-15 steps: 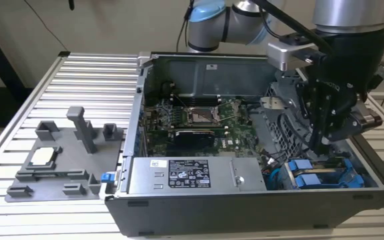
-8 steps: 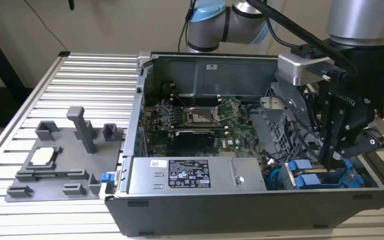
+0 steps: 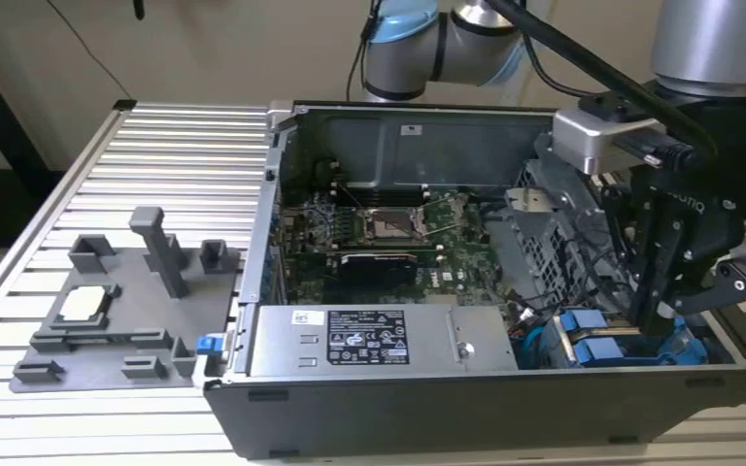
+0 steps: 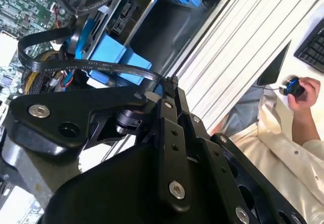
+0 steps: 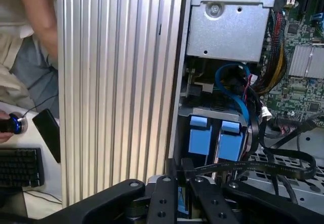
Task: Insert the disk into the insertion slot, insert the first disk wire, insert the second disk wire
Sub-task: 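Insert the second disk wire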
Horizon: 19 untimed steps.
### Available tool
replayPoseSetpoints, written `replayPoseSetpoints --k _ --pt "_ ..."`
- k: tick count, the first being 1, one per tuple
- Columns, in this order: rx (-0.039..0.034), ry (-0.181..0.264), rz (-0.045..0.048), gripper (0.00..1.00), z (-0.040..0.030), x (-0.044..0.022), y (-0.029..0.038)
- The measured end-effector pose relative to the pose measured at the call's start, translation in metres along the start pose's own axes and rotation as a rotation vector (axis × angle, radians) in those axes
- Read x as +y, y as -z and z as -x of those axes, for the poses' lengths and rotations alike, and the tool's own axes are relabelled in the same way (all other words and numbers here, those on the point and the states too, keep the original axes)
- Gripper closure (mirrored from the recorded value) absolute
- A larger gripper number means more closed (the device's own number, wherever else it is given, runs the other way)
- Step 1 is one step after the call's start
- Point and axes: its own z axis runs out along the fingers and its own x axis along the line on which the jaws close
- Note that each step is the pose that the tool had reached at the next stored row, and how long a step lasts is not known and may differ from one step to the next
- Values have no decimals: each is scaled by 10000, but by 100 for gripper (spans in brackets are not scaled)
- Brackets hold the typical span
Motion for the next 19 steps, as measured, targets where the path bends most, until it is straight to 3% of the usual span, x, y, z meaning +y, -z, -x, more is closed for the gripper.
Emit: replayPoseSetpoints --k 4,15,16,17,19 --pt "-676 -146 -71 84 1 -1 -1" --pt "-2642 -545 -239 84 1 -4 -3" --pt "-2793 -571 -251 84 -1 -9 -4" --pt "-2828 -575 -228 84 -2 -24 -7" --pt "-2854 -561 -74 84 -8 -80 -16"
